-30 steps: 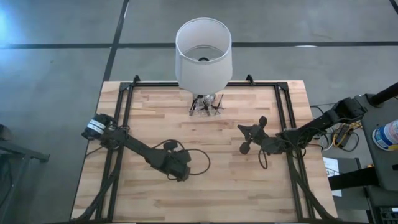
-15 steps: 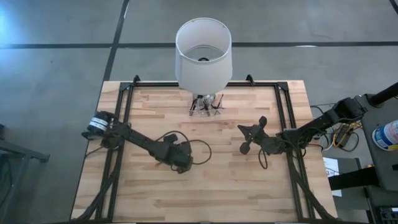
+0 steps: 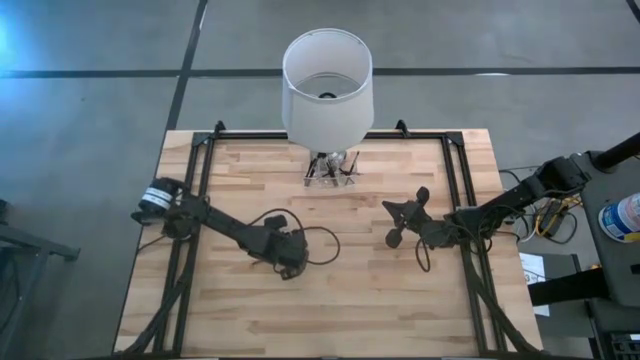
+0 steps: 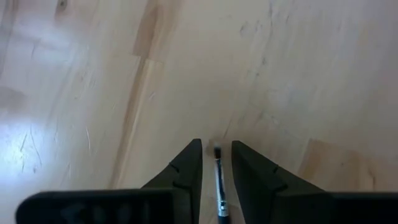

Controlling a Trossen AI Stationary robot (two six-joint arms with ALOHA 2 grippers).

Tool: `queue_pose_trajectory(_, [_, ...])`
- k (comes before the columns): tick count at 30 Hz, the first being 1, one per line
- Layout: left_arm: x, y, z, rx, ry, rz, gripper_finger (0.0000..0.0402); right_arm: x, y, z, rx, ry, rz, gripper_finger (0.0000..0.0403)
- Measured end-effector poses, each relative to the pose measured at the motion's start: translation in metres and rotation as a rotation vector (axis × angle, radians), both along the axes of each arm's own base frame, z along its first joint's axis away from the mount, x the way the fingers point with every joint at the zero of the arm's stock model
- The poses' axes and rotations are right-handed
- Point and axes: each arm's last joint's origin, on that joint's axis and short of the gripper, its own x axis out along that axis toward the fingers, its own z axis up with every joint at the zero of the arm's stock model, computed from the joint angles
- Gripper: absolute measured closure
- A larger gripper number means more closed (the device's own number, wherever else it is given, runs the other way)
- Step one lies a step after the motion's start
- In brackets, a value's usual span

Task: Put items in baskets/containers
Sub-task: Put the black eyeshadow brush into the transparent organizer

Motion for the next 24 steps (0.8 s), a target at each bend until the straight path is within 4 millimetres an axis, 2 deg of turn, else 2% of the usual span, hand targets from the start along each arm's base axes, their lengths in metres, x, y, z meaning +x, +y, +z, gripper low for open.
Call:
queue_pose_trajectory(4, [0.0,0.004,-0.001,-0.009,0.014,-0.006,0.0332,0.0,0.0,0.0,0.0,0.0,0.0,0.0394])
queue_pose_trajectory(9, [0.0,0.008,-0.002,-0.018,0.028,-0.017,0.0389,0.0,0.0,0.0,0.0,0.0,0.0,0.0394])
queue_pose_trajectory(14, [-0.003,0.011,0.004,-0.013,0.031,-0.024,0.04,0.0,0.0,0.0,-0.001,0.001,0.0,0.0394])
queue_pose_trajectory(24, [-0.016,0.016,0.043,-0.035,-0.091,0.025,0.0401,-0.001,0.0,-0.001,-0.001,0.003,0.001,0.0394])
